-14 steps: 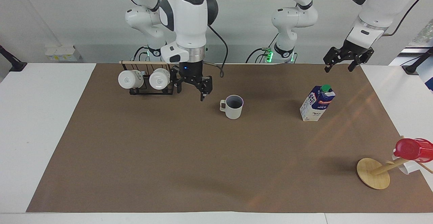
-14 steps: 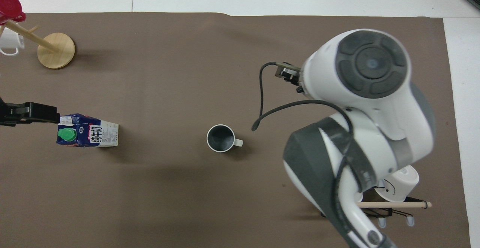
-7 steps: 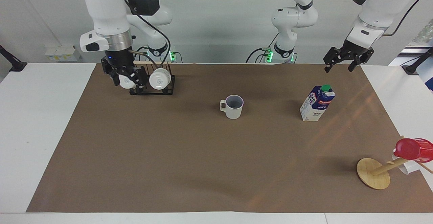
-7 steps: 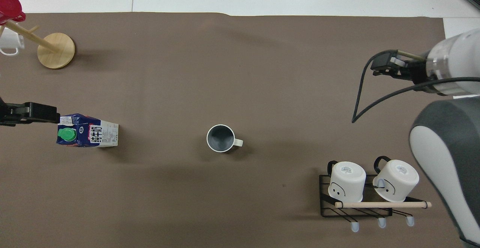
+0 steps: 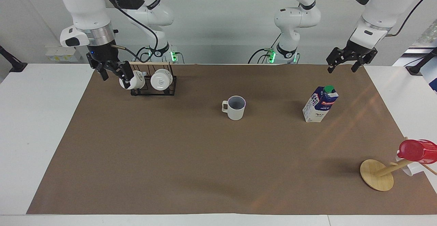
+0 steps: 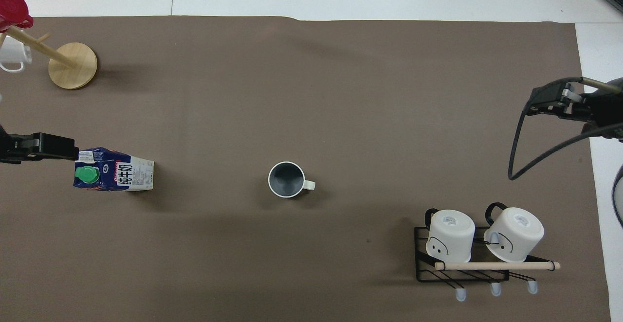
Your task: Place cup and milk on table
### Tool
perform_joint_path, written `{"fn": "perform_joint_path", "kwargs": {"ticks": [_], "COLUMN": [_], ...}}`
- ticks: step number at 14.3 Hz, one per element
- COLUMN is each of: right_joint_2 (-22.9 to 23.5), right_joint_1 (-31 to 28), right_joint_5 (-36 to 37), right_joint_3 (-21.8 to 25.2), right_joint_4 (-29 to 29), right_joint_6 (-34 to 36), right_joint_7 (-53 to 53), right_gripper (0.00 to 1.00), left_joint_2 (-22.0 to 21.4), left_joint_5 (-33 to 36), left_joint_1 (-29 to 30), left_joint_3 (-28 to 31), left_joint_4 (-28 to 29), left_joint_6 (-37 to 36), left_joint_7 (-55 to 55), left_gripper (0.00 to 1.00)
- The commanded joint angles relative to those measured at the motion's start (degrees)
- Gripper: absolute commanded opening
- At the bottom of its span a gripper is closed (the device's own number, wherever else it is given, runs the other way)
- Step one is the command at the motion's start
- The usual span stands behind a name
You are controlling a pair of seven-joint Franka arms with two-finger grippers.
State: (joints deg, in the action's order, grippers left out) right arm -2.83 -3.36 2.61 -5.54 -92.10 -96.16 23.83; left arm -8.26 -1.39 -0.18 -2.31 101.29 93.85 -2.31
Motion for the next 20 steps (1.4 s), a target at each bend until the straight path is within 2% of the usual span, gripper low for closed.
{"fn": "perform_joint_path", "kwargs": {"ticks": [1,3,5,8,10,14,18,19,20], "right_joint_2": [1.4,2.8,3.1,3.1,3.1,2.8,2.6,2.6,2.5], "right_joint_1": [-0.6,-0.8,-0.6,-0.8,-0.8,-0.5,-0.4,-0.5,-0.5], "right_joint_5": [-1.0,-0.5,-0.1,-0.1,-0.2,-0.9,-0.9,-1.0,-1.0], "right_joint_3": [-0.5,-0.5,-0.5,-0.5,-0.5,-0.5,-0.5,-0.5,-0.5], "right_joint_4": [4.4,7.8,8.2,8.2,8.2,7.9,7.5,7.5,7.5], "right_joint_6": [3.8,7.1,8.3,8.4,8.2,7.6,7.4,7.4,7.4], "right_joint_7": [-3.4,-5.2,-6.5,-7.1,-7.6,-7.7,-7.7,-7.8,-7.8], "right_gripper": [1.00,1.00,1.00,1.00,1.00,1.00,1.00,1.00,1.00], "left_joint_2": [0.0,-1.1,-1.1,-3.6,-5.7,-6.9,-6.1,-6.2,-6.2], "left_joint_5": [-0.2,-0.2,0.1,0.4,0.4,0.5,0.5,0.5,0.5], "left_joint_1": [1.1,1.1,1.1,1.1,1.1,1.8,2.4,2.4,2.4], "left_joint_3": [-0.5,-0.4,-0.4,-0.4,-0.3,-0.3,-0.3,-0.4,-0.4], "left_joint_4": [-0.8,1.0,3.2,12.1,17.3,24.5,29.9,29.9,29.9], "left_joint_6": [-1.2,-0.5,1.5,11.2,14.5,21.8,29.5,29.3,29.1], "left_joint_7": [0.5,0.6,0.8,2.2,5.0,8.5,8.8,8.8,8.8], "left_gripper": [1.00,1.00,1.00,1.00,1.00,1.00,1.00,0.98,0.87]}}
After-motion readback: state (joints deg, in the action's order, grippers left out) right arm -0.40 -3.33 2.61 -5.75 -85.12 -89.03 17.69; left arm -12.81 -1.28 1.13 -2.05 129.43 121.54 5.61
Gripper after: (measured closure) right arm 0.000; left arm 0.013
